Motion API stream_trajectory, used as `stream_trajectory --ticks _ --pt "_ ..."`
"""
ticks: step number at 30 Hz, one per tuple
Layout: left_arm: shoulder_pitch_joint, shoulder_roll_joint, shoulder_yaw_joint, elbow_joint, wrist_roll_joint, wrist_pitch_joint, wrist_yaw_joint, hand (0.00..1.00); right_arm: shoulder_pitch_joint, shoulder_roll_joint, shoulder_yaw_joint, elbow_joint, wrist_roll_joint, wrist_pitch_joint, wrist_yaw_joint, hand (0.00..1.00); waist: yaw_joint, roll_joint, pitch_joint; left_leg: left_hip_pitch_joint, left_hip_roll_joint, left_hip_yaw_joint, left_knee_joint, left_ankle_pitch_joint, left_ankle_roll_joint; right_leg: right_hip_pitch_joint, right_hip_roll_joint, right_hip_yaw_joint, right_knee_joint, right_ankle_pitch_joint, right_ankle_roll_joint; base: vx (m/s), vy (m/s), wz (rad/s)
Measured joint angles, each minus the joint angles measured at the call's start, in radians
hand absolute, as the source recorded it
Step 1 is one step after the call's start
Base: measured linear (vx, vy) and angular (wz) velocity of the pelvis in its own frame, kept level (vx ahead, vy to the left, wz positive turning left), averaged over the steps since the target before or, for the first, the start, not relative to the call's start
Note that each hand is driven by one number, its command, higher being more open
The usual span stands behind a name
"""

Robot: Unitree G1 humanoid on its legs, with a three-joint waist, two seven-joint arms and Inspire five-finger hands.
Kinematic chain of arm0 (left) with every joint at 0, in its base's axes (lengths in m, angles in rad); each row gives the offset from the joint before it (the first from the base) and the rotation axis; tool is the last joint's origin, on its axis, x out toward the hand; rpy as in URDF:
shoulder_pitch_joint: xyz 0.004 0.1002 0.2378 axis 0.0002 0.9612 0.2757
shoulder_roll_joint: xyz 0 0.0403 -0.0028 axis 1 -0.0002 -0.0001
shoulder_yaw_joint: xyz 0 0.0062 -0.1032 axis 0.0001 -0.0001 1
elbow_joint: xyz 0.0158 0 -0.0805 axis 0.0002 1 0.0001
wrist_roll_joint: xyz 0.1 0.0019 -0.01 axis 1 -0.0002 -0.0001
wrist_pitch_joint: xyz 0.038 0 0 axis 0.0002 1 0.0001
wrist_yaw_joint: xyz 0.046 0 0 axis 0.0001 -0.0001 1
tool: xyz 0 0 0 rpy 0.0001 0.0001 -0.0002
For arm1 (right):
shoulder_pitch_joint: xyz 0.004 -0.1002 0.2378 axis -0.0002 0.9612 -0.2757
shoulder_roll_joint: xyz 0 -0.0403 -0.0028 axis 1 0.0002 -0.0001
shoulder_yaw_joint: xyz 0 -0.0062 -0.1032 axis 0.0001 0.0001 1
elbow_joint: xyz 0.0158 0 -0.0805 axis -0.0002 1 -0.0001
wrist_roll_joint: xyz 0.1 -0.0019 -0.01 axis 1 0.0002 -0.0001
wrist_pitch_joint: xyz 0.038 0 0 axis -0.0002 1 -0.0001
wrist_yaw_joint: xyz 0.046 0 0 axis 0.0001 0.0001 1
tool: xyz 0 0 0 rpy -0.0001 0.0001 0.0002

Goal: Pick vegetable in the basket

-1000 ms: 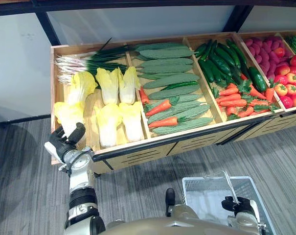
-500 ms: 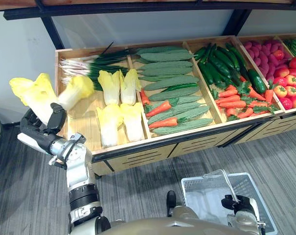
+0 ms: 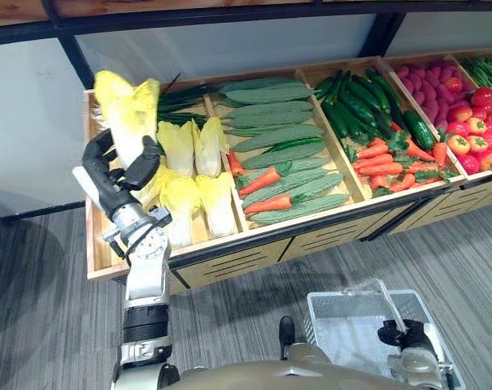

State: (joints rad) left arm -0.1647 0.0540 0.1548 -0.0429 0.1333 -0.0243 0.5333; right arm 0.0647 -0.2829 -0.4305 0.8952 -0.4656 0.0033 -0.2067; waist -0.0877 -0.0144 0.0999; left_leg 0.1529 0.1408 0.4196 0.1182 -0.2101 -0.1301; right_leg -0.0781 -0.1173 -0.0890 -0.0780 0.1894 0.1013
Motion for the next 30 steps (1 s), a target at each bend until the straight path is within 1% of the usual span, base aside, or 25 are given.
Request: stream_trajectory --ticks 1,3,4,5,7,11,13,14,17,19,21,24,25,26,27,28,30 --pt "0.021 0.024 -0.035 0.0 0.0 -0.018 -0.038 0.0 0.001 -0.045 0.024 -0.043 -0.001 -0.014 0.006 0.0 0.0 0.007 -0.004 0.014 -0.007 0.028 -0.001 -0.002 0.0 -0.008 0.002 0.036 0.0 0.006 0.004 -0.04 -0.013 -0.52" --pt "0.029 0.034 -0.053 0.0 0.0 -0.023 -0.059 0.0 0.001 -0.076 0.044 -0.074 -0.003 -0.023 0.012 0.0 -0.002 0.013 -0.006 0.027 -0.008 0.047 0.0 -0.01 0.003 -0.009 0.008 0.058 0.0 0.009 0.005 -0.04 -0.011 -0.5" --pt "0.035 0.042 -0.072 0.0 0.0 -0.031 -0.073 0.0 -0.001 -0.1 0.062 -0.102 -0.011 -0.035 0.018 0.0 -0.004 0.018 -0.009 0.04 -0.007 0.07 0.001 -0.021 0.001 -0.011 0.016 0.081 0.0 0.013 0.006 -0.11 -0.024 -0.72" --pt "0.048 0.056 -0.103 0.0 0.0 -0.059 -0.09 0.0 -0.002 -0.132 0.093 -0.146 -0.043 -0.056 0.028 0.0 -0.008 0.021 -0.011 0.055 -0.007 0.107 0.002 -0.032 0.001 -0.023 0.024 0.121 0.006 0.018 0.009 -0.14 -0.033 -0.88" --pt "0.057 0.073 -0.135 -0.006 0.0 -0.068 -0.112 0.0 -0.008 -0.171 0.133 -0.176 -0.066 -0.082 0.035 0.0 -0.014 0.026 -0.013 0.068 -0.01 0.152 0.006 -0.048 0.0 -0.037 0.032 0.168 0.01 0.025 0.014 -0.12 -0.031 -0.77" --pt "0.061 0.097 -0.168 -0.024 -0.007 -0.101 -0.143 0.0 -0.016 -0.213 0.207 -0.239 -0.08 -0.089 0.056 0.0 -0.025 0.039 -0.017 0.099 -0.018 0.258 0.017 -0.071 -0.006 -0.061 0.057 0.269 0.008 0.045 0.022 -0.08 -0.022 -0.73" --pt "0.065 0.123 -0.207 -0.074 -0.011 -0.114 -0.163 0.0 -0.016 -0.228 0.244 -0.26 -0.08 -0.096 0.078 0.0 -0.028 0.039 -0.017 0.105 -0.025 0.306 0.017 -0.078 -0.008 -0.079 0.067 0.316 0.005 0.057 0.025 -0.04 -0.035 -0.69" --pt "0.065 0.128 -0.22 -0.084 -0.017 -0.123 -0.17 0.0 -0.016 -0.229 0.251 -0.266 -0.08 -0.097 0.083 0.0 -0.029 0.04 -0.016 0.108 -0.027 0.317 0.017 -0.078 -0.008 -0.081 0.068 0.324 0.003 0.059 0.026 -0.01 -0.042 -0.56" --pt "0.066 0.145 -0.293 -0.105 -0.073 -0.175 -0.222 0.0 -0.017 -0.244 0.3 -0.29 -0.08 -0.098 0.115 0.0 -0.035 0.046 -0.016 0.14 -0.028 0.38 0.014 -0.083 -0.016 -0.08 0.091 0.375 0.003 0.065 0.027 0.01 -0.044 -0.49" --pt "0.066 0.153 -0.335 -0.109 -0.12 -0.195 -0.257 0.0 -0.017 -0.275 0.337 -0.303 -0.08 -0.099 0.124 0.0 -0.044 0.051 -0.015 0.154 -0.028 0.411 0.013 -0.088 -0.024 -0.08 0.103 0.398 0.003 0.068 0.027 0.01 -0.061 -0.41" --pt "0.066 0.167 -0.372 -0.113 -0.162 -0.198 -0.29 0.0 -0.017 -0.295 0.357 -0.332 -0.076 -0.103 0.134 0.0 -0.045 0.054 -0.016 0.16 -0.027 0.444 0.019 -0.092 -0.028 -0.087 0.115 0.422 0.003 0.075 0.029 0.0 -0.072 -0.47" --pt "0.062 0.192 -0.446 -0.131 -0.244 -0.215 -0.352 0.0 -0.017 -0.319 0.367 -0.412 -0.064 -0.109 0.142 0.0 -0.048 0.071 -0.006 0.169 -0.025 0.492 0.027 -0.097 -0.036 -0.099 0.133 0.458 0.006 0.084 0.031 0.01 -0.072 -0.43" --pt "0.06 0.202 -0.484 -0.145 -0.265 -0.215 -0.379 0.0 -0.017 -0.336 0.384 -0.443 -0.06 -0.109 0.149 0.0 -0.046 0.082 -0.007 0.169 -0.021 0.519 0.04 -0.104 -0.041 -0.108 0.144 0.48 0.009 0.087 0.035 0.02 -0.062 -0.54" --pt "0.053 0.216 -0.521 -0.167 -0.288 -0.216 -0.4 0.0 -0.018 -0.355 0.406 -0.479 -0.058 -0.116 0.153 0.0 -0.042 0.092 -0.003 0.168 -0.014 0.545 0.056 -0.114 -0.047 -0.117 0.155 0.498 0.011 0.092 0.035 0.02 -0.075 -0.57" --pt "0.048 0.226 -0.54 -0.179 -0.293 -0.217 -0.413 0.0 -0.018 -0.361 0.415 -0.498 -0.056 -0.121 0.154 0.0 -0.04 0.096 0.001 0.169 -0.01 0.558 0.067 -0.118 -0.049 -0.12 0.16 0.507 0.012 0.093 0.035 0.02 -0.064 -0.56" --pt "0.042 0.244 -0.573 -0.207 -0.299 -0.22 -0.445 0.0 -0.024 -0.369 0.438 -0.528 -0.038 -0.129 0.156 0.0 -0.04 0.104 0.004 0.168 0.0 0.582 0.088 -0.129 -0.055 -0.131 0.175 0.521 0.023 0.093 0.035 0.02 -0.054 -0.47" --pt "0.018 0.277 -0.643 -0.237 -0.338 -0.239 -0.502 0.0 -0.034 -0.382 0.473 -0.56 -0.033 -0.148 0.165 0.0 -0.04 0.111 0.007 0.165 0.016 0.617 0.121 -0.142 -0.064 -0.144 0.194 0.546 0.028 0.094 0.034 0.03 -0.061 -0.46"
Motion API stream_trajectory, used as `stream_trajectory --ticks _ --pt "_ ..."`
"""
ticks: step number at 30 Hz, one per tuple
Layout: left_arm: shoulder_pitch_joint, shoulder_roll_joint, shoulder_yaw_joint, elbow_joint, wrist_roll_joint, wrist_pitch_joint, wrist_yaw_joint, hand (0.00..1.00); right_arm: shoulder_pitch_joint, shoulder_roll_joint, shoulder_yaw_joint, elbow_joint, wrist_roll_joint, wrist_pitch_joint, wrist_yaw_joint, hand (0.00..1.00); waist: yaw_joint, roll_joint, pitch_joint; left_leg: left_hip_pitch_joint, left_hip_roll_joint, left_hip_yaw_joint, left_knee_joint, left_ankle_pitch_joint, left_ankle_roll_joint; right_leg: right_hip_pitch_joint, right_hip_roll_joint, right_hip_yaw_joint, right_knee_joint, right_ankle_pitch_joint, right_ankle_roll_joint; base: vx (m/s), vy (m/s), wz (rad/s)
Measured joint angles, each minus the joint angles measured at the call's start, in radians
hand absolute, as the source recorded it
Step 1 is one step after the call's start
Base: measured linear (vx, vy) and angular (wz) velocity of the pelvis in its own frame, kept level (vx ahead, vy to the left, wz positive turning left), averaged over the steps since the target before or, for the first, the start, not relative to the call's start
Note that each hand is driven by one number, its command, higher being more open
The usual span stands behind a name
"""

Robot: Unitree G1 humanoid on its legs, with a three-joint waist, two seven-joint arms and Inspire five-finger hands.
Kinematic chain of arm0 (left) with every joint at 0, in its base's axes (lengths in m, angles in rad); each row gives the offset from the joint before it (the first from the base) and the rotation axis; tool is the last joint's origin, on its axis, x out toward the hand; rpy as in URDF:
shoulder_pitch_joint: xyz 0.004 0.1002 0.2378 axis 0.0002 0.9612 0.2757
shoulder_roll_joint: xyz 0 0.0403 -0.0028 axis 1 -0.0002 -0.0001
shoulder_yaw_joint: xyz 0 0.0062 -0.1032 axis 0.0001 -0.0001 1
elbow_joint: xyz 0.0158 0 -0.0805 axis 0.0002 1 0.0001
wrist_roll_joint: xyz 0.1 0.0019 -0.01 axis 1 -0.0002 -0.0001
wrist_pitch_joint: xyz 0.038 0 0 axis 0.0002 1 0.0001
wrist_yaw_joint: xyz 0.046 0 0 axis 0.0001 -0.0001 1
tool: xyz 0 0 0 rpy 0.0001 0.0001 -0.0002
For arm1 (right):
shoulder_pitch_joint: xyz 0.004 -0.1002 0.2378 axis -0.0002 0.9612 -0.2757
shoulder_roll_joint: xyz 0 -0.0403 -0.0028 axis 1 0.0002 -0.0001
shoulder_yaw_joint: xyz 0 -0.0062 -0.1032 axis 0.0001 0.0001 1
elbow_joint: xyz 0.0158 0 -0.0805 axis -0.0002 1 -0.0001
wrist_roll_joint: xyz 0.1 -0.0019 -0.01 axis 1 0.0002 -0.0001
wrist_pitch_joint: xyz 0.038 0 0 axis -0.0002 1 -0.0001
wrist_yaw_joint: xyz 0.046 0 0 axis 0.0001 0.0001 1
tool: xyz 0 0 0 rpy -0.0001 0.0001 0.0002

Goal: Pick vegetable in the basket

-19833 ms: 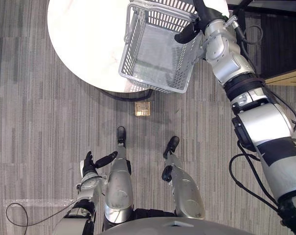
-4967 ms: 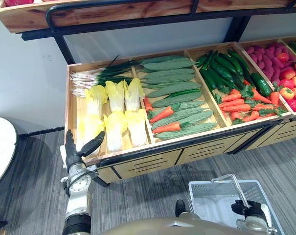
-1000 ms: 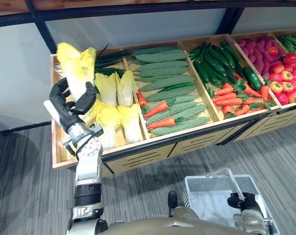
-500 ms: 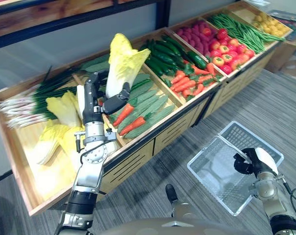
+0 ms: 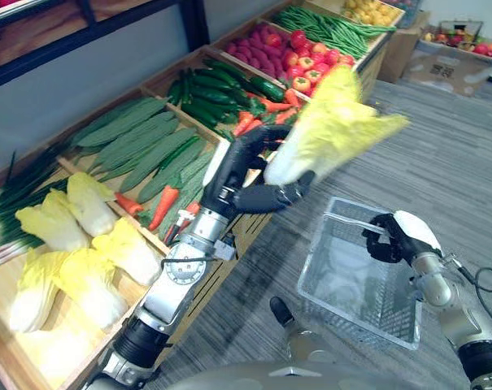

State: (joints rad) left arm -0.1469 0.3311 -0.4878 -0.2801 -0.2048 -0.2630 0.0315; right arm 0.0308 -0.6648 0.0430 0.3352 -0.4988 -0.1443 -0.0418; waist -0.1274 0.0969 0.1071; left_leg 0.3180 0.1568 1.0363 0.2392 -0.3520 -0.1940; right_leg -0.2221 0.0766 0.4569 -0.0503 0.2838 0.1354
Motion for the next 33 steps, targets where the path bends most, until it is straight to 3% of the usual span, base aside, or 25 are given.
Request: stream_trajectory --ticks 3,14,25,33 --pt "-0.057 0.026 -0.082 -0.019 -0.038 -0.026 -0.079 0.0 -0.017 -0.001 0.017 -0.048 0.014 -0.002 0.011 0.0 -0.002 0.011 0.009 -0.017 0.019 0.037 0.042 -0.016 -0.009 -0.03 0.023 0.028 0.015 0.003 0.002 0.03 -0.054 -0.37" --pt "-0.089 0.116 -0.261 -0.026 -0.107 -0.037 -0.195 0.0 -0.05 -0.051 0.084 -0.112 0.058 -0.003 0.016 0.0 -0.01 0.024 0.008 -0.029 0.067 0.11 0.104 -0.032 -0.033 -0.069 0.082 0.079 0.019 0.024 -0.011 0.06 -0.032 -0.21" --pt "-0.095 0.208 -0.351 0.002 -0.092 -0.042 -0.225 0.0 -0.085 -0.087 0.163 -0.157 0.118 -0.022 0.057 0.0 -0.013 0.025 0.009 -0.03 0.067 0.122 0.112 -0.032 -0.034 -0.069 0.085 0.094 0.008 0.037 -0.014 0.05 -0.019 -0.03" --pt "-0.132 0.237 -0.432 0.149 0.101 -0.044 -0.206 0.0 -0.104 -0.09 0.204 -0.157 0.123 -0.039 0.066 0.0 -0.017 0.026 0.017 -0.033 0.068 0.123 0.112 -0.033 -0.035 -0.069 0.082 0.094 -0.003 0.044 -0.015 0.05 -0.016 -0.01"
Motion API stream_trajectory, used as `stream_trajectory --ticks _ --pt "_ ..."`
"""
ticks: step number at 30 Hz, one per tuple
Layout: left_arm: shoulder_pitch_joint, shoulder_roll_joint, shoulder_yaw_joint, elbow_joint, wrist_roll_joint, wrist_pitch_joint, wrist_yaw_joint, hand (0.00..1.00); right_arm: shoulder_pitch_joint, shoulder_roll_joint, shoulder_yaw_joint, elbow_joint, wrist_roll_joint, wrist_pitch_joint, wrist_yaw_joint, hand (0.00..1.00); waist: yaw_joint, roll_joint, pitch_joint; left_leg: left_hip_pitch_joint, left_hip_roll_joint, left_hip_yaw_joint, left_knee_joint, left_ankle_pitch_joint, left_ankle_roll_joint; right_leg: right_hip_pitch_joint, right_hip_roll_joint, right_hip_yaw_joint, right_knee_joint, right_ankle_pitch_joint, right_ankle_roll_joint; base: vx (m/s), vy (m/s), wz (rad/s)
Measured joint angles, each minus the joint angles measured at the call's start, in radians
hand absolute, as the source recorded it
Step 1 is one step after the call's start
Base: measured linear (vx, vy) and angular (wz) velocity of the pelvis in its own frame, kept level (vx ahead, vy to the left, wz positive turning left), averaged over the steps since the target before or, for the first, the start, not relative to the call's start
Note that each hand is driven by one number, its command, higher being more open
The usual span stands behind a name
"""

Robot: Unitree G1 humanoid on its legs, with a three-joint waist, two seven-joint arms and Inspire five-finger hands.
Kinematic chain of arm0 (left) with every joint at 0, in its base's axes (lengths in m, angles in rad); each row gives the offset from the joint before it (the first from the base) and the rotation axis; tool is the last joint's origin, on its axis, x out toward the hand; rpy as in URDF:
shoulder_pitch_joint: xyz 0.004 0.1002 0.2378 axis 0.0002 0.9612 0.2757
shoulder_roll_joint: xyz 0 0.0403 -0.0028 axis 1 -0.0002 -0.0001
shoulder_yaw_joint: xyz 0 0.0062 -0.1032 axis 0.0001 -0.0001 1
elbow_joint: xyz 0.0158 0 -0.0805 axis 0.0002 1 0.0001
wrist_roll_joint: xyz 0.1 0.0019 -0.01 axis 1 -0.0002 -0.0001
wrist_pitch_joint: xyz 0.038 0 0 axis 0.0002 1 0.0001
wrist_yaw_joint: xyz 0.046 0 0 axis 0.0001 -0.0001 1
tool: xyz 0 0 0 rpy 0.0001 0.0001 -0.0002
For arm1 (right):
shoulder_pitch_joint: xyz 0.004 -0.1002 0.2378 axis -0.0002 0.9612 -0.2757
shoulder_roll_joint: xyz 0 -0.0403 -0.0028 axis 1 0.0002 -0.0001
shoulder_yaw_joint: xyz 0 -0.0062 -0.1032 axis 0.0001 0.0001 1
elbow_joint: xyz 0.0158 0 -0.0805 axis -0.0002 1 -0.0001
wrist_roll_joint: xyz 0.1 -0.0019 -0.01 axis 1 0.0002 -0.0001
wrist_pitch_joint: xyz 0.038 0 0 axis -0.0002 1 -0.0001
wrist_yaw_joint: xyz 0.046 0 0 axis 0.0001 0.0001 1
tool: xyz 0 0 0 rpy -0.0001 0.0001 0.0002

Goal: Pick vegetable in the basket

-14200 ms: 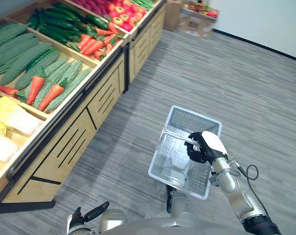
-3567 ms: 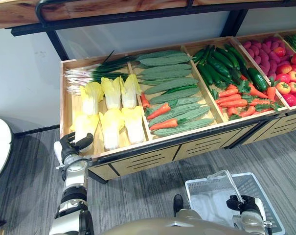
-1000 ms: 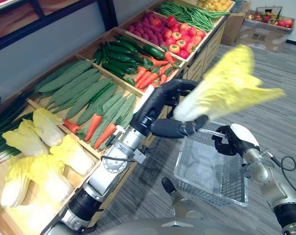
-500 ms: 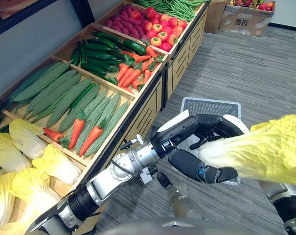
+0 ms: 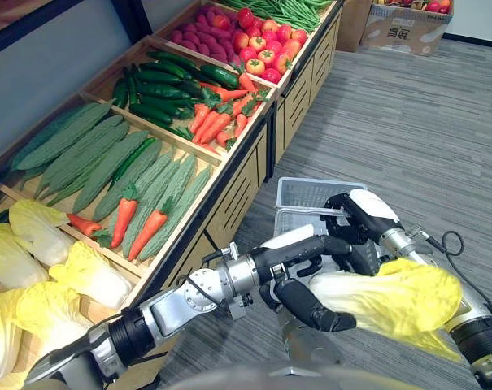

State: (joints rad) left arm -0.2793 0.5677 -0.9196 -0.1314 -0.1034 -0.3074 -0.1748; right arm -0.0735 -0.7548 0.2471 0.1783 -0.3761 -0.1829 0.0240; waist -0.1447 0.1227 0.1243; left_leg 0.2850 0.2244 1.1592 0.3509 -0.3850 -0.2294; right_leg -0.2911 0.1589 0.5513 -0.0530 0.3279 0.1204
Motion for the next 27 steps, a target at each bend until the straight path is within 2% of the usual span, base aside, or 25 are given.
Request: stream_trajectory --ticks 8,15,20,27 --pt "-0.031 0.006 -0.038 0.111 0.139 -0.01 0.0 0.0 -0.032 -0.039 0.039 0.0 0.011 -0.008 0.016 0.0 -0.004 0.001 0.016 0.001 -0.003 0.005 -0.001 0.0 -0.001 -0.001 0.001 0.007 -0.002 0.002 0.002 0.04 -0.023 -0.02" --pt "-0.033 -0.031 -0.028 0.247 0.24 -0.015 0.024 0.0 -0.032 -0.039 0.039 -0.035 0.05 -0.008 0.035 0.0 -0.025 -0.003 0.037 0.0 -0.006 0.008 -0.002 0.0 -0.001 -0.003 0.002 0.011 -0.002 0.003 0.004 0.03 -0.022 -0.02" --pt "-0.035 -0.094 0.076 0.342 0.316 -0.014 0.047 0.0 -0.054 -0.039 0.039 -0.044 0.078 -0.01 0.039 0.0 -0.026 -0.012 0.079 -0.002 -0.007 0.011 0.001 -0.003 0.001 -0.005 0.001 0.015 -0.005 0.0 0.007 0.01 -0.004 -0.01" --pt "-0.043 -0.169 0.229 0.495 0.401 0.002 0.135 0.0 -0.074 -0.037 0.039 -0.044 0.079 -0.01 0.041 0.0 -0.032 -0.014 0.106 -0.024 -0.006 -0.012 -0.002 -0.003 0.003 -0.01 -0.01 0.0 -0.022 0.009 0.001 0.03 -0.016 0.08"
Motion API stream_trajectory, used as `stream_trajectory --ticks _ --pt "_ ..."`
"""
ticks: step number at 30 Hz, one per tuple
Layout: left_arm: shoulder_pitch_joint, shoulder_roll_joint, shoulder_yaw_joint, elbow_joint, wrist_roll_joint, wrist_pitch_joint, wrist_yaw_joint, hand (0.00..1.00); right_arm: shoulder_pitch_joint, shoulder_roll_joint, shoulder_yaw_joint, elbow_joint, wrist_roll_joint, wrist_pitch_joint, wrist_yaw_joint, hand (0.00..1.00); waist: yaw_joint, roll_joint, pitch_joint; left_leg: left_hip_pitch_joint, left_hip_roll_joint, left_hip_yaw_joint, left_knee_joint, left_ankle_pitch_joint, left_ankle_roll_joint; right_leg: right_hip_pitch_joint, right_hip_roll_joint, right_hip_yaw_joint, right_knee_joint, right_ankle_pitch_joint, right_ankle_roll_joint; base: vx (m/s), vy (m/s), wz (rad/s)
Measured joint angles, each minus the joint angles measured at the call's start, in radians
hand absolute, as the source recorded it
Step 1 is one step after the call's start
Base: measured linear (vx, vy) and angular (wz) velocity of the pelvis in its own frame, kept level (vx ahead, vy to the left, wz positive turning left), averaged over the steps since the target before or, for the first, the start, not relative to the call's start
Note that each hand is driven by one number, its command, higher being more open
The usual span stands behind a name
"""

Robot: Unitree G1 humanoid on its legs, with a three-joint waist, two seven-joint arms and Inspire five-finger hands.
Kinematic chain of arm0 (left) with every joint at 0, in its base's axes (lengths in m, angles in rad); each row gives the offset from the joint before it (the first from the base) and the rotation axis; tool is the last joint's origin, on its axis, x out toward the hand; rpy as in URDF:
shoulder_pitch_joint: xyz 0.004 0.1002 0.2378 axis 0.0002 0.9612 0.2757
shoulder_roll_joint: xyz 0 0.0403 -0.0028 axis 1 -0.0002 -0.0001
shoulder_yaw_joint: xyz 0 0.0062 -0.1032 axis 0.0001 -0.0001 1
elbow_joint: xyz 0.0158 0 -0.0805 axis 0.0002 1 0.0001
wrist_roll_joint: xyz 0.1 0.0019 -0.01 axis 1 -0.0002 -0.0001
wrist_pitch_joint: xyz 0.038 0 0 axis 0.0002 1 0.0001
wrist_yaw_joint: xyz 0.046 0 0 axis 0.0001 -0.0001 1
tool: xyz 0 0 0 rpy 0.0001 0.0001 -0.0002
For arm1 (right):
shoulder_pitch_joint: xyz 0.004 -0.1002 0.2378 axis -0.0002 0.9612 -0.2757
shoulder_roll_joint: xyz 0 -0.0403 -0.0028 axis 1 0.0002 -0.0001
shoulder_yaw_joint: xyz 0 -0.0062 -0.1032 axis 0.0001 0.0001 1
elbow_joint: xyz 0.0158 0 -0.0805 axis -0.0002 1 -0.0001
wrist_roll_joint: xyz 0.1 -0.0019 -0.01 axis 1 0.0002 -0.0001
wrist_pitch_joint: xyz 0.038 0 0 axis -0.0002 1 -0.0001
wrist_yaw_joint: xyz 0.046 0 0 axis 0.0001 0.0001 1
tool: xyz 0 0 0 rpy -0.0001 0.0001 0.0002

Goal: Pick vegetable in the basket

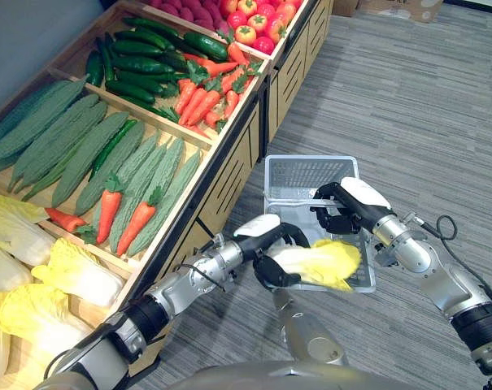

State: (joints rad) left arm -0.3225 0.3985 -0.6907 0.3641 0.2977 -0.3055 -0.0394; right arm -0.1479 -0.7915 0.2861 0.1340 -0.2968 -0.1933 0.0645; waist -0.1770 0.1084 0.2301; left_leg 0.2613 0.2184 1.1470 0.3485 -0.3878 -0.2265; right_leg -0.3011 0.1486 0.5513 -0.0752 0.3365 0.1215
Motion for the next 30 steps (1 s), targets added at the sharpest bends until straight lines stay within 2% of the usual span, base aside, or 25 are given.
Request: stream_trajectory --ticks 5,14,15,30 --pt "-0.03 -0.058 0.057 0.082 0.069 0.013 0.059 0.0 -0.024 0.021 0.0 0.002 0.0 -0.003 0.011 0.0 -0.011 -0.014 0.035 -0.02 -0.018 -0.036 -0.003 -0.003 0.016 -0.003 -0.028 -0.015 -0.002 0.001 0.002 0.02 -0.024 0.15" --pt "-0.034 -0.116 0.112 0.148 0.107 0.037 0.085 0.0 -0.025 0.052 -0.023 0.002 0.0 -0.003 0.013 0.0 -0.024 -0.034 0.049 -0.039 -0.034 -0.062 0.001 -0.009 0.031 -0.012 -0.052 -0.025 -0.003 0.005 0.009 0.03 -0.014 0.05" --pt "-0.035 -0.119 0.12 0.148 0.107 0.046 0.09 1.0 -0.025 0.052 -0.039 0.002 0.0 -0.003 0.013 0.0 -0.025 -0.038 0.052 -0.044 -0.034 -0.067 0.005 -0.01 0.034 -0.014 -0.055 -0.026 -0.003 0.005 0.009 0.04 -0.025 0.07" --pt "-0.043 -0.154 0.113 0.144 0.097 0.052 0.093 1.0 -0.024 0.055 -0.069 0.014 -0.001 -0.003 0.015 0.0 -0.034 -0.039 0.068 -0.076 -0.014 -0.079 0.063 -0.036 0.047 -0.032 -0.061 -0.031 -0.003 0.007 0.013 0.05 -0.016 0.01"
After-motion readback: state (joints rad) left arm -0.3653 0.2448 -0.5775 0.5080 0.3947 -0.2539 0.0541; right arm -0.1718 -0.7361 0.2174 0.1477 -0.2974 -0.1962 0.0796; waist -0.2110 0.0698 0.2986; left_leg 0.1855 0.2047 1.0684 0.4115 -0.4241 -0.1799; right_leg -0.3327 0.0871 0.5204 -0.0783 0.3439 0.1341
